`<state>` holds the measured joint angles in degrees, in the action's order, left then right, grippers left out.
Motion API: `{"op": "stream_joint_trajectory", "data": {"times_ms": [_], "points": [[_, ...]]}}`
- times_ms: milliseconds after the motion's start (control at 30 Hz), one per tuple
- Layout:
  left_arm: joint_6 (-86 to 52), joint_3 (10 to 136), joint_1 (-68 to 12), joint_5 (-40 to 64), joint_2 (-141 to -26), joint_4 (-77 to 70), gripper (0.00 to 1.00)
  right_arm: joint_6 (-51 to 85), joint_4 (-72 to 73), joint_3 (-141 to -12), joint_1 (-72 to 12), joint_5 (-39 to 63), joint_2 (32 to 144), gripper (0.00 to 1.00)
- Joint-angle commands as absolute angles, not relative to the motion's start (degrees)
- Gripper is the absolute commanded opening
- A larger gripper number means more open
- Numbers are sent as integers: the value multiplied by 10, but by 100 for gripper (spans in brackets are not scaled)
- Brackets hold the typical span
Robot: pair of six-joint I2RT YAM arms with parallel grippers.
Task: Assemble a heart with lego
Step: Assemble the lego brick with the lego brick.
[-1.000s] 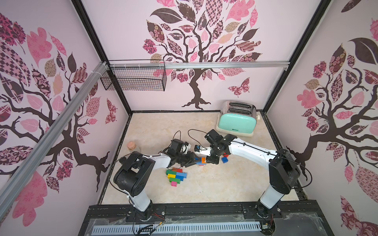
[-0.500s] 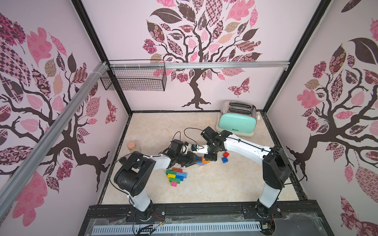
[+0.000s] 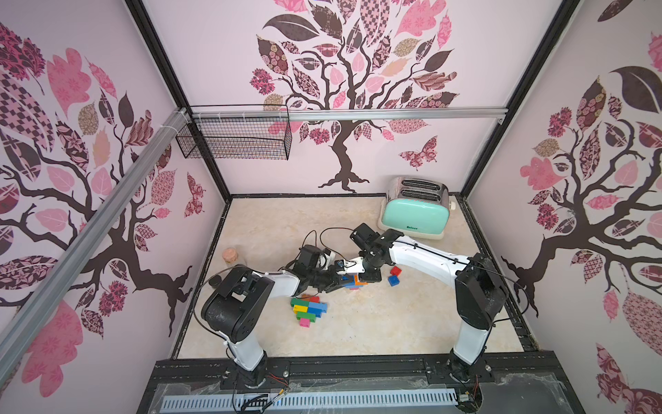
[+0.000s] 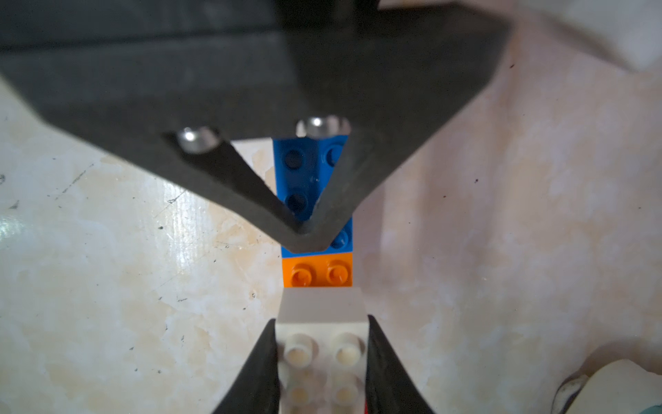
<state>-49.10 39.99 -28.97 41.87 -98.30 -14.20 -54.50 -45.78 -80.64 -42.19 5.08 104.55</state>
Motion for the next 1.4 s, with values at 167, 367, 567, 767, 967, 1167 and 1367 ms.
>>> {"op": "stream_joint_trajectory", "data": {"times_ms": [167, 367, 567, 767, 967, 1167, 1367], "points": [[-486, 384, -291, 391, -1005, -133, 48, -596, -460, -819, -424, 61, 1056, 30], [-493, 378, -291, 391, -1009, -145, 48, -590, -457, -818, -424, 74, 1080, 31], [-500, 366, -289, 390, -1007, -157, 47, -561, -460, -821, -423, 89, 1096, 31], [-501, 360, -282, 393, -1004, -161, 47, -560, -494, -828, -415, 104, 1119, 31], [-496, 360, -275, 398, -1002, -154, 47, -551, -482, -817, -413, 95, 1152, 31], [-497, 356, -274, 401, -993, -158, 47, -531, -476, -811, -413, 85, 1193, 34], [-495, 346, -266, 403, -989, -158, 47, -517, -477, -824, -414, 83, 1206, 34]]}}
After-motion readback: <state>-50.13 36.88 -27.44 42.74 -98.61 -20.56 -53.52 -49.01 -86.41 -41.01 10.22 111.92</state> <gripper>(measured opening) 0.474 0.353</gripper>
